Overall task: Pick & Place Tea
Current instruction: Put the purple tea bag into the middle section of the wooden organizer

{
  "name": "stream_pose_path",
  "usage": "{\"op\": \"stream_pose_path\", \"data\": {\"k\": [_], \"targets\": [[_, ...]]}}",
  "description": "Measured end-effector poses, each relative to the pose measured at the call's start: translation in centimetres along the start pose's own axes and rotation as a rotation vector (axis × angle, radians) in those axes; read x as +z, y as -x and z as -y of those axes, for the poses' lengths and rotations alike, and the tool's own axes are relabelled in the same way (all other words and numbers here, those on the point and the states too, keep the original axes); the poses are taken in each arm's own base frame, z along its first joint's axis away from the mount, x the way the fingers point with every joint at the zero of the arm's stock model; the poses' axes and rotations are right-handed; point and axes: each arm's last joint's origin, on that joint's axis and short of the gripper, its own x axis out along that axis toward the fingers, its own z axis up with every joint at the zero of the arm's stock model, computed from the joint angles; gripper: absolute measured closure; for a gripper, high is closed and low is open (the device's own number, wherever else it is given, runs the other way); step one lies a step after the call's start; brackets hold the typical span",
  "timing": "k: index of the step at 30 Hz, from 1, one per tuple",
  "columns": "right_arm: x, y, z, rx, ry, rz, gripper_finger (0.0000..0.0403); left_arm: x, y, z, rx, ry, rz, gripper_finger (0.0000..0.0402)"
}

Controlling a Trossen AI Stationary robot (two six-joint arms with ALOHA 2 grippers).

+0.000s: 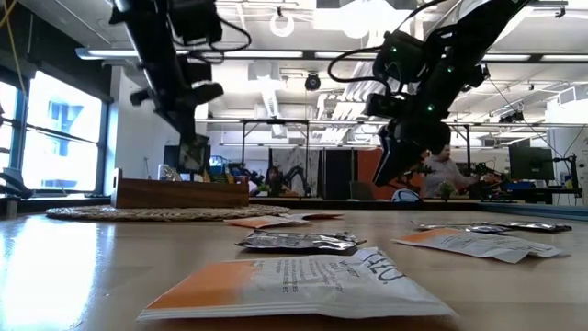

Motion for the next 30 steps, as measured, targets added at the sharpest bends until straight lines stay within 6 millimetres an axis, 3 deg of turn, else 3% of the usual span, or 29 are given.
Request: {"op": "stream_pose_path", "data": {"k": [5,13,30], "targets": [[0.2,0.0,0.0,0.000,-0.001,0.022,0.0281,0.4,-2.1,-1.9,0.034,0.030,-0.016,0.0401],[0.3,0.0,-0.1,0.037,0.001,0.036,0.0281,1.2,-3.4,-4.0,0.092,0.077,-0.046,0.0401],[0.3,0.0,-0.1,0.036,0.025,0.044,0.0281,0.2,-7.9,-2.3,0.124,-0.040,-0.164,0.0401]]}}
